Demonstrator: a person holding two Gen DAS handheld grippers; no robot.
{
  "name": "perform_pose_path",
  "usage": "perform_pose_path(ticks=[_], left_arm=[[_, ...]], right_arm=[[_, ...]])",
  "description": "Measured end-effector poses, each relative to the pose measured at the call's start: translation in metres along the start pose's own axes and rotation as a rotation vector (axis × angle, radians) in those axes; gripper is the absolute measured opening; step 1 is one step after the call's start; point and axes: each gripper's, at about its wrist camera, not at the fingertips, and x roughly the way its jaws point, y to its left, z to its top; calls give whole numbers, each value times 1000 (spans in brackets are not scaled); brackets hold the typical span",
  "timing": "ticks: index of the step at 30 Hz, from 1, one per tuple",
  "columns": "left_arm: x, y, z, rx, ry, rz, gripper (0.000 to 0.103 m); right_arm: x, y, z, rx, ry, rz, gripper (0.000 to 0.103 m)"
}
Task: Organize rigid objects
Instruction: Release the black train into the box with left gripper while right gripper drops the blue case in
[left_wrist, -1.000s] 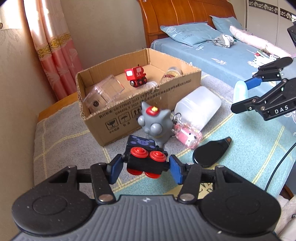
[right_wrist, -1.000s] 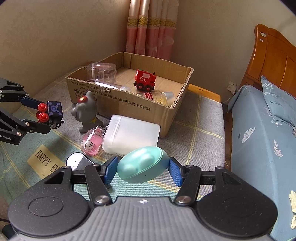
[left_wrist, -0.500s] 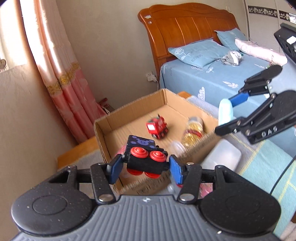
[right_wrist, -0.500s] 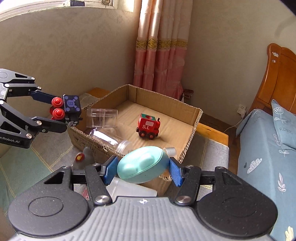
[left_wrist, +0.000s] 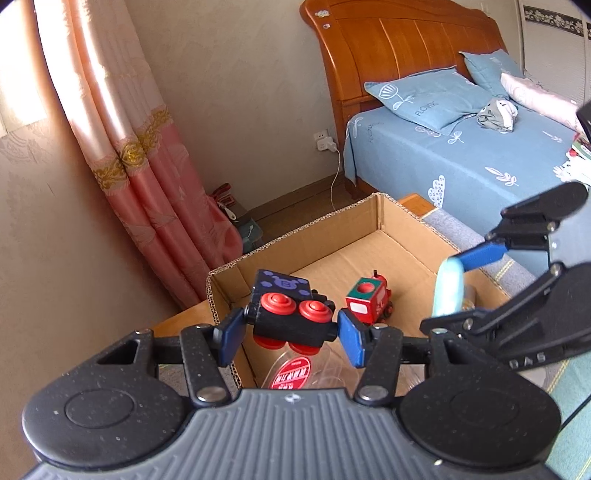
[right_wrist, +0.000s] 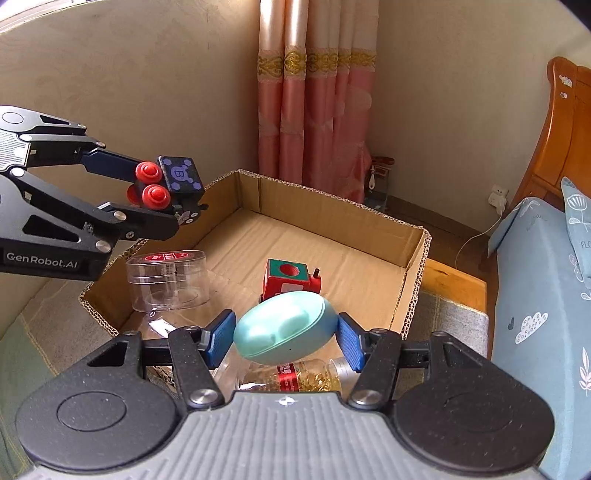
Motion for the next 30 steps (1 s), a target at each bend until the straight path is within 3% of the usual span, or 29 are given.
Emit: perform_pose_path(ticks=[2, 8, 30], left_arm=[[5, 2, 3, -6, 1, -4, 54], [21, 2, 14, -2, 13, -8, 54], [64, 15, 26, -49, 97, -1, 54]], right_arm=[[-2, 0, -1, 12, -16, 9, 89], [-15, 1, -8, 20, -31, 12, 101], [-58, 19, -19, -26, -30, 20, 103]])
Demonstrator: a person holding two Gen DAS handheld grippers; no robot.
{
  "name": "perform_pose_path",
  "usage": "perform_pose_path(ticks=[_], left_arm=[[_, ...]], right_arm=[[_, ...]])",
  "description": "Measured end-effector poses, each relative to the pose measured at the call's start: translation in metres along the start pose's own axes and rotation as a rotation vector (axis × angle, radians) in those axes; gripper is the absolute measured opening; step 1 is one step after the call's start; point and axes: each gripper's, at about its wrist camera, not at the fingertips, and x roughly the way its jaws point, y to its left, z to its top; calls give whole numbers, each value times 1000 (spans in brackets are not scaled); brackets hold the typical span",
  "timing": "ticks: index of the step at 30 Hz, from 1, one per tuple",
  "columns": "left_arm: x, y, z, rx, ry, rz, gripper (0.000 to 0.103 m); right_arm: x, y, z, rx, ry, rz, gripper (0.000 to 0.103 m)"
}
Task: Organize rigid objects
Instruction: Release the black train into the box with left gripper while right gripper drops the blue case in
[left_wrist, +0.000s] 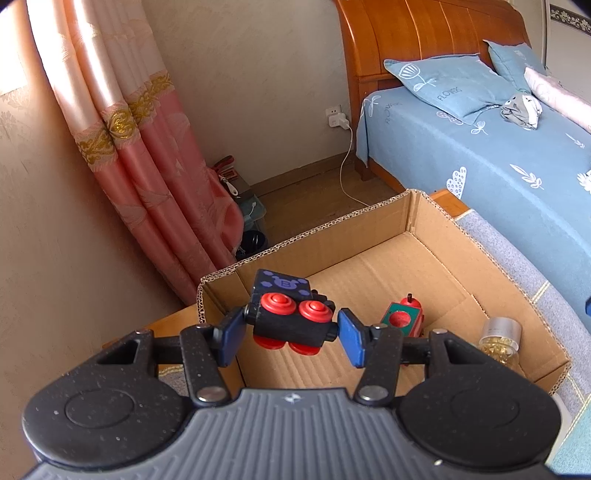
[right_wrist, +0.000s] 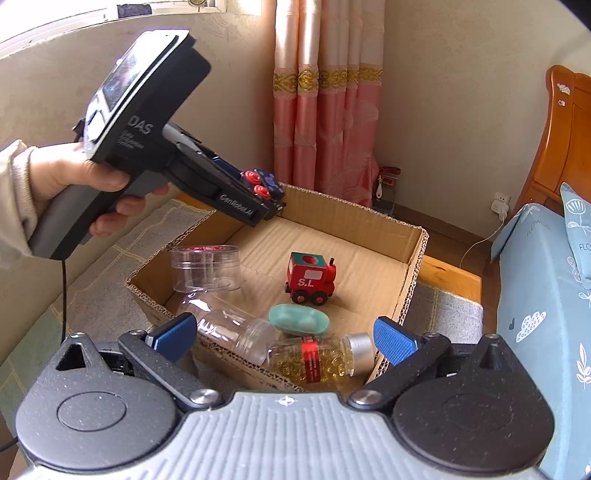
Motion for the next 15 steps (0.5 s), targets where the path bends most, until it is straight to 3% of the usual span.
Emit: perform_pose_path(ticks=[15], left_arm=[[4, 3, 1, -28, 17, 4, 57]], right_arm=[[-23, 10, -11, 22, 21, -23, 103]])
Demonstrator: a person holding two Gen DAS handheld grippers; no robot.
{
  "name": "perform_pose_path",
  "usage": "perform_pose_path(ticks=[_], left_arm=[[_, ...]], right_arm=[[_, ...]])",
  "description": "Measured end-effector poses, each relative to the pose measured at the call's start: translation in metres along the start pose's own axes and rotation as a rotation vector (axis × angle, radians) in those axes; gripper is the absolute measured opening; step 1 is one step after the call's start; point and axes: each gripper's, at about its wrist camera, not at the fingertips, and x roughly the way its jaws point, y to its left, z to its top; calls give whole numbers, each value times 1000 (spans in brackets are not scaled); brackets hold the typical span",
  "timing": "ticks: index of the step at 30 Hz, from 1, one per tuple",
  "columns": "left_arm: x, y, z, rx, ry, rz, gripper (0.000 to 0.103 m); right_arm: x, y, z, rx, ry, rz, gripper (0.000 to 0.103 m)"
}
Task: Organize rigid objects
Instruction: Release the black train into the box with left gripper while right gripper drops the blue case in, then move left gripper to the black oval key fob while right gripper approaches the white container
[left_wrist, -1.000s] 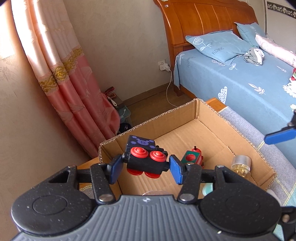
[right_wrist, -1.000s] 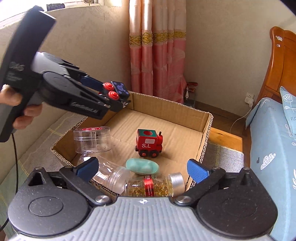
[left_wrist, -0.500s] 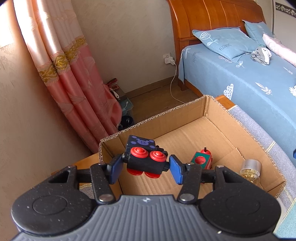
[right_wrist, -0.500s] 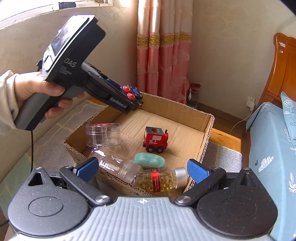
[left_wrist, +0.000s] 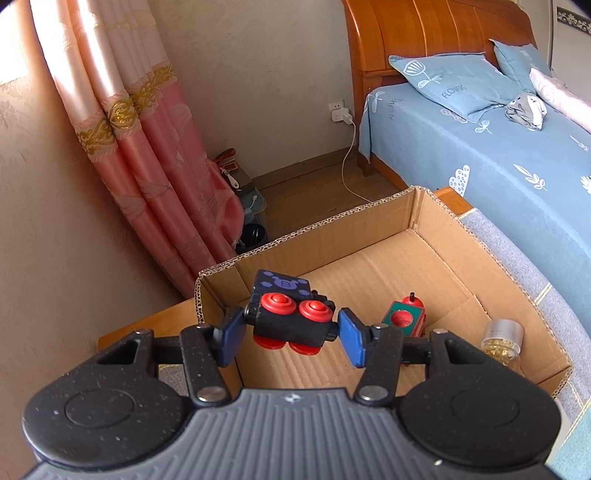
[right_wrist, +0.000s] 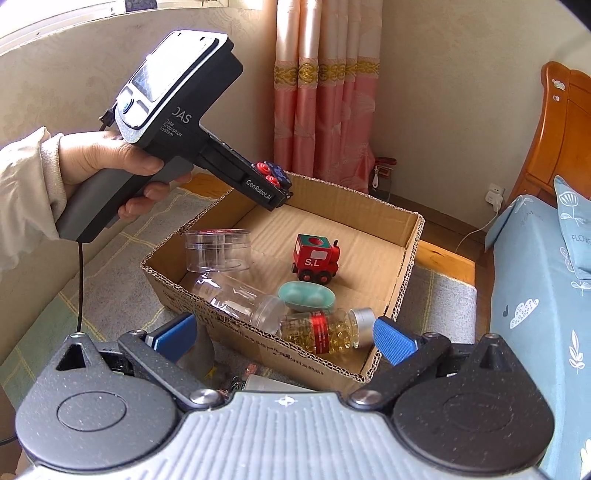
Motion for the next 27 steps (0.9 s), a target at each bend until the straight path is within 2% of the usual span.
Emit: perform_pose_path(ticks=[1, 2, 4, 22, 27], left_arm=[[-1, 0, -1, -4, -7, 0, 68], [-3, 0, -1, -9, -14, 0, 84], [-9, -1, -4, -11, -49, 14, 96], [-74, -16, -35, -16, -108, 5, 96], [-106, -29, -57, -32, -160, 54, 100]], right_arm=[[-2, -1, -1, 5, -2, 1, 103], [-4, -1, -2, 8, -5, 0, 103], [-7, -1, -3, 6, -8, -2, 103], [-25, 14, -27, 41, -14, -13, 103], [-32, 19, -47, 82, -36, -41, 103]])
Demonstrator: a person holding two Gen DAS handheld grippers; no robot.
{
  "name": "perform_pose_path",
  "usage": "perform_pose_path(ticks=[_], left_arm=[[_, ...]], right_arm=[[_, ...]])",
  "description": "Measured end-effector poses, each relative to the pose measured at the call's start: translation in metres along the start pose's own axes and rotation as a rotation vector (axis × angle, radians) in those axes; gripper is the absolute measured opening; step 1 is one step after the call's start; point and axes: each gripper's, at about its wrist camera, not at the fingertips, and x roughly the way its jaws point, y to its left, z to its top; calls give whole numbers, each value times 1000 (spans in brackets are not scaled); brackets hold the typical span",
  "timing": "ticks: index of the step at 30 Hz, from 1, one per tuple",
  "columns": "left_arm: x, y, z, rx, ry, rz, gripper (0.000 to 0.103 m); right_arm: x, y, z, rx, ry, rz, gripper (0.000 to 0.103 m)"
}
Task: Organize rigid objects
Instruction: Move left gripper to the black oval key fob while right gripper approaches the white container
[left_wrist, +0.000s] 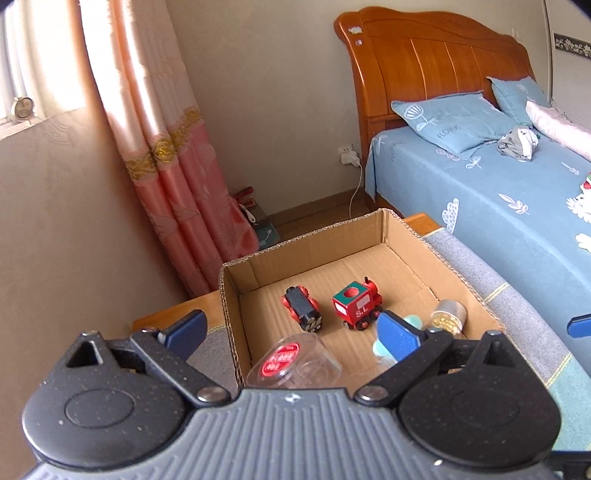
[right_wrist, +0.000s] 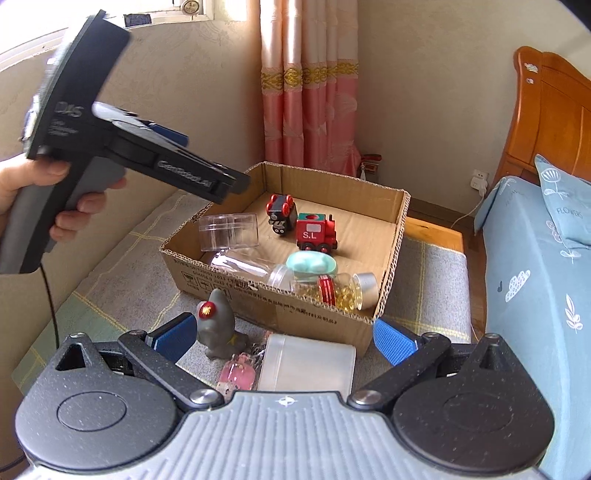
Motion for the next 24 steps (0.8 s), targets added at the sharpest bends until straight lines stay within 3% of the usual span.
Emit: perform_pose_path(ticks=[5, 10, 19, 24], left_arm=[[-29, -10, -27, -21, -28, 2, 100], [-50, -21, -68, -87, -35, -12, 101], [-61, -35, -120, -172, 9, 27, 101], [-60, -40, -134, -180, 23, 18, 101]], right_arm=[[-1, -1, -32, 63, -10, -23, 103], [3, 1, -69, 89, -31, -114, 103], [41, -18, -115, 147, 108, -329, 103], [55, -12, -125, 131, 144, -322, 103]])
